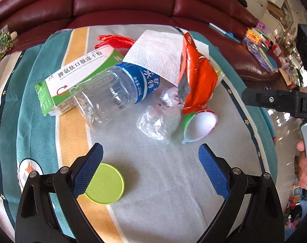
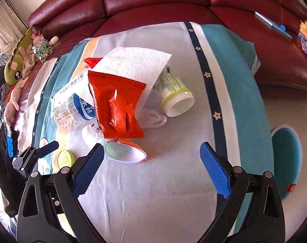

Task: Collect trash
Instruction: 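Grasp the red snack bag with the right tool while the left grasps the plastic bag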

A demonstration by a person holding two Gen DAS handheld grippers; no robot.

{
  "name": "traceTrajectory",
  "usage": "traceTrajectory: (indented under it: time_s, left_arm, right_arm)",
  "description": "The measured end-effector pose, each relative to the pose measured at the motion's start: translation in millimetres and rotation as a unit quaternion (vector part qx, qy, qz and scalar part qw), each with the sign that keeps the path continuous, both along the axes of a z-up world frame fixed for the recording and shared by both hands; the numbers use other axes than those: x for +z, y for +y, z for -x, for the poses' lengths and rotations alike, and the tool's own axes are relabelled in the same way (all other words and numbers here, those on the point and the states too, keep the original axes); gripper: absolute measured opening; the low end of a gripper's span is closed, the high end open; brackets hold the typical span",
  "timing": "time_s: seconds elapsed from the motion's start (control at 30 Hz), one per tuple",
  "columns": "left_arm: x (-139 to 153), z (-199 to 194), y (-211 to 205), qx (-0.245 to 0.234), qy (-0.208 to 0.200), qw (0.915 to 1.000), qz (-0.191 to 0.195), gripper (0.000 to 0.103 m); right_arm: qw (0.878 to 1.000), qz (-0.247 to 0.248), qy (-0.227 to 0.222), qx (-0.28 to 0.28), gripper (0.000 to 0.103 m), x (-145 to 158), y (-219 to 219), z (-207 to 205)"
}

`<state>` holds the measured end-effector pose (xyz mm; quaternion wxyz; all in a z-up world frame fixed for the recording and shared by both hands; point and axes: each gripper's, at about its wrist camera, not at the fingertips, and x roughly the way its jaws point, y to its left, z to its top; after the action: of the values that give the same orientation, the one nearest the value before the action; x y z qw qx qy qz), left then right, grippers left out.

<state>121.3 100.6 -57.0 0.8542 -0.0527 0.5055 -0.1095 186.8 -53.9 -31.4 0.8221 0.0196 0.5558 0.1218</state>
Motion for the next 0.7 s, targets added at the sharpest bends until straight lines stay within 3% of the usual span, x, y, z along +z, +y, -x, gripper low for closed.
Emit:
traceTrajectory:
  time_s: [0.2, 0.47, 0.5, 0.53, 0.7]
  left_arm:
    - [-7.5, -4.6, 6.8, 0.005, 0.005, 1.0000, 0.006, 0.095]
    - [-13.6, -12.9, 1.3, -0.003, 0.009, 0.9999, 0.010, 0.095]
    - [-14.4, -13.6, 0.0, -0.005, 0.010, 0.9999, 0.010, 0.095]
    - [-15.3, -14.5, -0.5, -0.006, 0.010, 0.9999, 0.010, 0.095]
    - [-17.5, -15.7, -8.2, -0.016, 0.009, 0.9998, 0.010, 0.095]
  right_arm:
    - [1.000, -0.009, 0.009, -0.002, 0.083, -13.7, 26.0, -19.3]
    - [1.000, -0.007, 0.005, 0.000, 0.081, -25.7, 43.8, -37.3]
    - [1.000, -0.006, 0.005, -0.001, 0.069, -28.4, 45.1, -37.9]
    - [1.000, -0.007, 0.008, -0.001, 0.045, -31.4, 45.4, -38.6]
    - [1.000, -0.013, 0.023, 0.000, 0.031, -38.3, 35.8, -32.1]
